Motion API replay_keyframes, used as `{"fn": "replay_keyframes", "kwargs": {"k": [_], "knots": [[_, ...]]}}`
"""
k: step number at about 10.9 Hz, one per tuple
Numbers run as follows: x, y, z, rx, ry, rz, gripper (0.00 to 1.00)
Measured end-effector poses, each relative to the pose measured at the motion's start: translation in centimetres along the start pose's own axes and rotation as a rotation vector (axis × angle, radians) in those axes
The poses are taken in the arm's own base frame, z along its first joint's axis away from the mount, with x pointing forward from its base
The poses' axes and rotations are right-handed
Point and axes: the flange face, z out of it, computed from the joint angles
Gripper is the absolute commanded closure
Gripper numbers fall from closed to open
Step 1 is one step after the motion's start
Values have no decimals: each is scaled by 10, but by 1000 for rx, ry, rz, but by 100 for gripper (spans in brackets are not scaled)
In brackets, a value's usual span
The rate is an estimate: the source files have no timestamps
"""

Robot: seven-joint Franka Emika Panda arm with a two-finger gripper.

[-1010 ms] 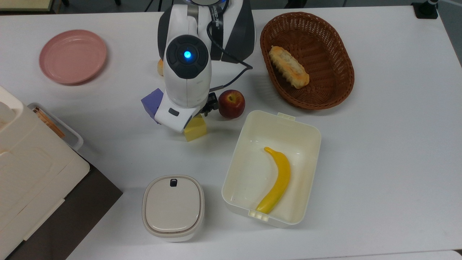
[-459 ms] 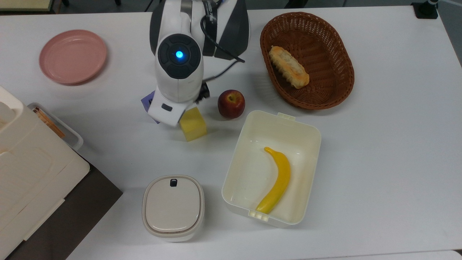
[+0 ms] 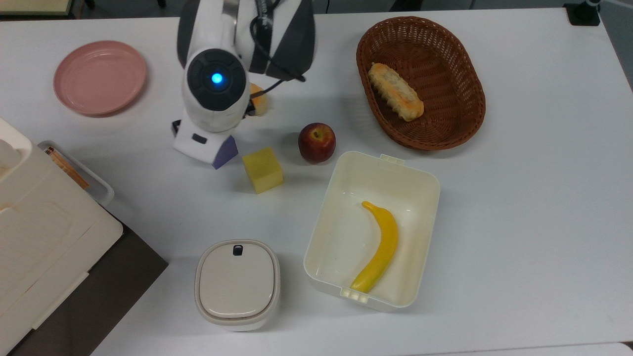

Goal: Put the purple cube on a plate
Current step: 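Close the gripper on the purple cube and lift it, then carry the purple cube over to the pink plate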

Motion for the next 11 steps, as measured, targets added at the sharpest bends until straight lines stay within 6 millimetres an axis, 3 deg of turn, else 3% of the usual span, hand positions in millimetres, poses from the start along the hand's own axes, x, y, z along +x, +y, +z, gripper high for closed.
{"fn": "replay_keyframes", "kwargs": {"k": [2, 6, 8, 9, 10, 11], "knots": [[-2, 11, 22, -9, -49, 0, 0], [15, 9, 52, -18, -47, -19, 0], [21, 7, 54, -31, -23, -24, 60], [23, 6, 52, -34, -18, -26, 79], [23, 5, 50, -36, -15, -28, 88], [23, 6, 47, -40, -9, -26, 88]]}}
